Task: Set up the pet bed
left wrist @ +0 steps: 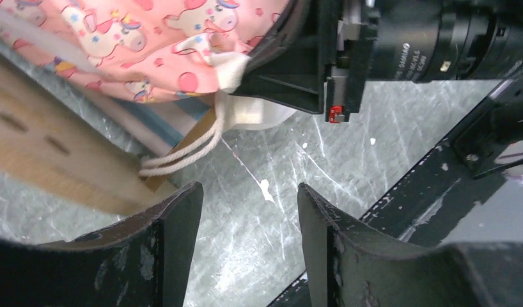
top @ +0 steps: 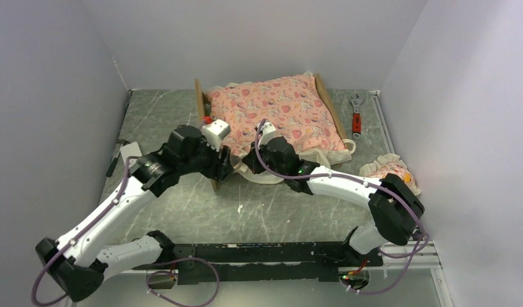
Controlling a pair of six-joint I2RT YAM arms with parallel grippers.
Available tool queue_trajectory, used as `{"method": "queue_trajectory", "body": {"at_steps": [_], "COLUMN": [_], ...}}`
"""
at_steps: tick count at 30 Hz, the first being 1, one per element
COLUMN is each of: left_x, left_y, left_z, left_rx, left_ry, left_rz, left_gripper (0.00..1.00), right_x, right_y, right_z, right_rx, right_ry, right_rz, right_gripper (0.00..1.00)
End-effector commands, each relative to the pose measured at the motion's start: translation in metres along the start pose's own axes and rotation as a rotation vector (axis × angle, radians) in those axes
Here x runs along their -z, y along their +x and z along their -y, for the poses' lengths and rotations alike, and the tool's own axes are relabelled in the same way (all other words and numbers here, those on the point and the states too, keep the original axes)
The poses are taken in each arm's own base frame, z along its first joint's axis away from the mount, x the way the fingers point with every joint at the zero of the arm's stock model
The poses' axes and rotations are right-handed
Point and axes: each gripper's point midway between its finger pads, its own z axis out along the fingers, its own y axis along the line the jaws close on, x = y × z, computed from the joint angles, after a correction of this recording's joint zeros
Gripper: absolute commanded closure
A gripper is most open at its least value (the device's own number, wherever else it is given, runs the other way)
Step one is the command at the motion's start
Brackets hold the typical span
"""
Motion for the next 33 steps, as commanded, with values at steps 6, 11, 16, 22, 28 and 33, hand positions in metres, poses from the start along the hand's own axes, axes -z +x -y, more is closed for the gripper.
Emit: {"method": "queue_trajectory", "body": {"at_steps": [6, 11, 16, 22, 28, 33], "left_x": [-0.035, -0.063, -0.085, -0.100, -0.104, -0.101], "left_y": [-0.014, -0.001, 0.009, 0.017, 0.028, 0.037], "left_z": [0.001, -0.015, -0.028, -0.044, -0.051, -0.042], "left_rx": [-0.393, -0.461, -0.486, -0.443, -0.416, -0.409], "left_ry": [-0.220, -0.291, -0.349, -0.381, -0.364, -0.289], "left_rz": [-0.048, -0.137, -0.187, -0.224, -0.257, -0.247], "left_gripper": [0.41, 0.44, 0.47, 0.54, 0.61, 0.61], "right_x": [0.005, 0.003, 0.001, 0.000, 0.001, 0.006], "right_y": [-0.035, -0.033, -0.031, -0.027, -0.027, -0.031], "right_z": [-0.002, 0.002, 0.001, 0.002, 0.007, 0.024], "right_rx": [-0.110, -0.129, -0.133, -0.141, -0.156, -0.209], "right_ry": [-0.108, -0.117, -0.129, -0.133, -0.123, -0.106], "right_rz": [0.060, 0.050, 0.045, 0.042, 0.053, 0.079], "right_gripper": [1.00, 1.00, 1.00, 1.00, 1.00, 1.00]}}
